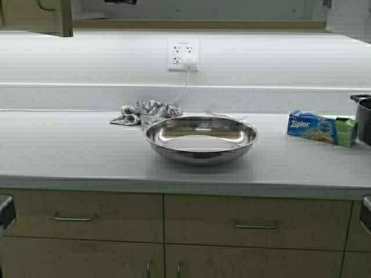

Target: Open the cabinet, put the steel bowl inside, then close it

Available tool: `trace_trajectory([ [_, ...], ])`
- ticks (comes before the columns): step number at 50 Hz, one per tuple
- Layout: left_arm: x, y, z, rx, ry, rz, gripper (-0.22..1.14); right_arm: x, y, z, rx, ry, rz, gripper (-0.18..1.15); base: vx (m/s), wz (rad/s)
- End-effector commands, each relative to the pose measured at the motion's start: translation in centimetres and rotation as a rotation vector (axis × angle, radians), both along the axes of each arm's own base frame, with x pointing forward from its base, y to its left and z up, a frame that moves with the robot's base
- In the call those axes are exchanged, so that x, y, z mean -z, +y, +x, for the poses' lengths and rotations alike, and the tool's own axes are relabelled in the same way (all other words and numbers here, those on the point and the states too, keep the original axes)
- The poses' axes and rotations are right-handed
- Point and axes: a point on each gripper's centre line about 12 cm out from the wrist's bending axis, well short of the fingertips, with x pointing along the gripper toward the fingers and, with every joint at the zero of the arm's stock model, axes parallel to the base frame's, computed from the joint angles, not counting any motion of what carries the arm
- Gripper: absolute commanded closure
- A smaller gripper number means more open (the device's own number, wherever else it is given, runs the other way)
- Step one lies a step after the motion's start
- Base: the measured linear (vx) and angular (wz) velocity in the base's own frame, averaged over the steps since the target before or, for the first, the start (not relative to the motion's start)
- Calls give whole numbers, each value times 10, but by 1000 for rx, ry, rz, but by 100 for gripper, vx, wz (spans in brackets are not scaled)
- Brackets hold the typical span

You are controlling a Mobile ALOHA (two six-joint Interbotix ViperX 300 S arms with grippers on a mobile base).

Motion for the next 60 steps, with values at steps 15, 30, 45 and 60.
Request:
trace_trajectory([
  [15,-10,39,26,-111,-29,-23,89,-9,-58,6,171,-19,-14,91,2,2],
  [30,-18,18,-37,-34,-150,-134,32,-13,-30,-9,91,14,77,34,2,3],
  [45,41,0,-98,53,-86,-389,-11,38,24,-53,53,88,352,-5,3,1],
  [60,150,10,-114,21,67,-532,-11,146,33,-66,208,164,474,-5,2,1],
])
